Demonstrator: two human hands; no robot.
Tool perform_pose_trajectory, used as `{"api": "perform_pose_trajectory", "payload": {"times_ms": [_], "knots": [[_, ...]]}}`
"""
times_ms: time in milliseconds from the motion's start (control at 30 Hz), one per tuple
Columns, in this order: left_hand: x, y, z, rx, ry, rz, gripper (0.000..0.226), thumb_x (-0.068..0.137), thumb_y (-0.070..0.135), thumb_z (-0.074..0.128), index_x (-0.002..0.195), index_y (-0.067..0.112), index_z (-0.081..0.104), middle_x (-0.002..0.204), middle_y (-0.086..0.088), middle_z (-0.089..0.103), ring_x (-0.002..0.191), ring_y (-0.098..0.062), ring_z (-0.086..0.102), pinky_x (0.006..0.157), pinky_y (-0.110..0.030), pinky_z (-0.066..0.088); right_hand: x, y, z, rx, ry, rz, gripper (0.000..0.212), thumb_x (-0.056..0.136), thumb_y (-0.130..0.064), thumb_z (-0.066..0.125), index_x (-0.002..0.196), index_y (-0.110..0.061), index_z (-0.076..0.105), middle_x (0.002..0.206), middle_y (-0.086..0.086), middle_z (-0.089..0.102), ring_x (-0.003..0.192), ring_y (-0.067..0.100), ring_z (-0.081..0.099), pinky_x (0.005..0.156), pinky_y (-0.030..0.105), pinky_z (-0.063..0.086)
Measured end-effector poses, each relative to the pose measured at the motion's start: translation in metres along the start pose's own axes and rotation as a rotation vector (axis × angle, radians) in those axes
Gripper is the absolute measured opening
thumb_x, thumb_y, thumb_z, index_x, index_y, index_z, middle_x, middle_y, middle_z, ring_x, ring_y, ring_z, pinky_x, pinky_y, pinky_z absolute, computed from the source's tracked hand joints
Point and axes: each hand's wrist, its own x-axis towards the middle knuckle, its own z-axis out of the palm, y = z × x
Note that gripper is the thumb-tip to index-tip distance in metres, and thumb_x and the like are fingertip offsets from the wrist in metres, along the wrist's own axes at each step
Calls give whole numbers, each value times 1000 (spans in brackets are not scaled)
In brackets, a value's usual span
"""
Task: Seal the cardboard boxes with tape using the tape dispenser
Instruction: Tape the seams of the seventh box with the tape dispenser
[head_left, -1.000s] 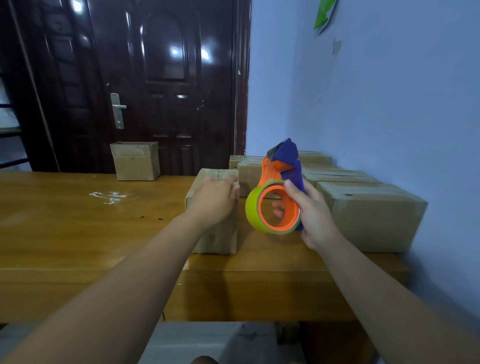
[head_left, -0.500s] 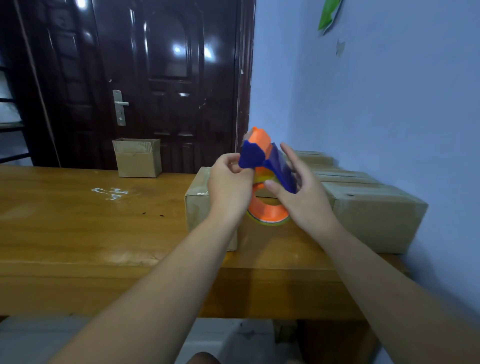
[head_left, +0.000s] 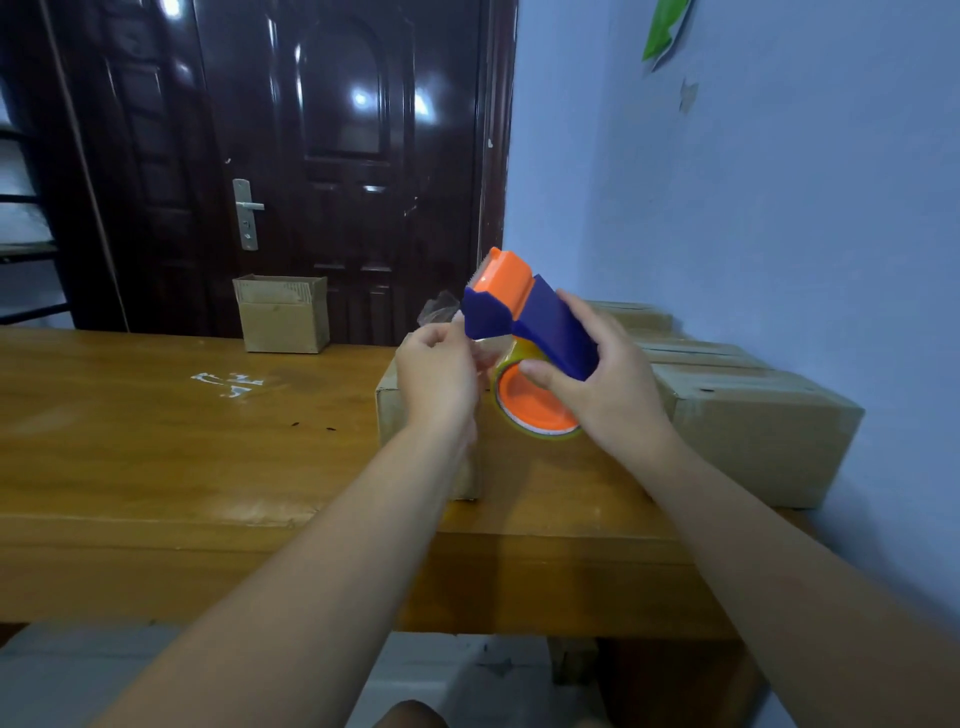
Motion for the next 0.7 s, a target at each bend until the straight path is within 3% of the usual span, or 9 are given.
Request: {"api": "perform_pose_trajectory", "payload": {"times_ms": [167,267,400,467,700], "knots": [[15,-1,-22,77,24,-21,12,90,11,58,96,12,68,89,-3,67,78,-16,63,65,-24,50,12,-4,-7,-55,-99,-52,66,79,-32,74,136,-23,41,118,-15,42,107,4,43,82,16,44],[18,8,-29,33,34,-114,10,85,5,60,84,11,68,78,-4,64,74,-17,62,73,-28,53,20,-4,-10,-95,-159,-85,65,79,-33,75,134,-24,41,118,-13,44,107,8,47,84,23,47],[21,19,-40,-93,-62,-200,7,91,10,59,93,6,65,75,-4,62,65,-10,59,60,-20,53,28,-3,-10,-113,-249,-101,62,78,-36,74,128,-31,37,118,-14,46,102,10,51,75,14,45],[23,21,-45,-68,-97,-205,10,94,12,55,94,6,64,73,-3,59,63,-9,56,61,-20,53,30,-2,-10,-143,-283,-114,64,78,-36,74,129,-29,37,117,-14,45,100,9,51,71,10,42],[36,22,-56,107,-69,-62,13,90,7,62,78,2,66,69,-7,60,54,-10,56,62,-21,52,30,-4,-12,-135,-306,-119,75,69,-56,64,134,-38,30,120,-16,45,94,2,51,71,11,42]]}}
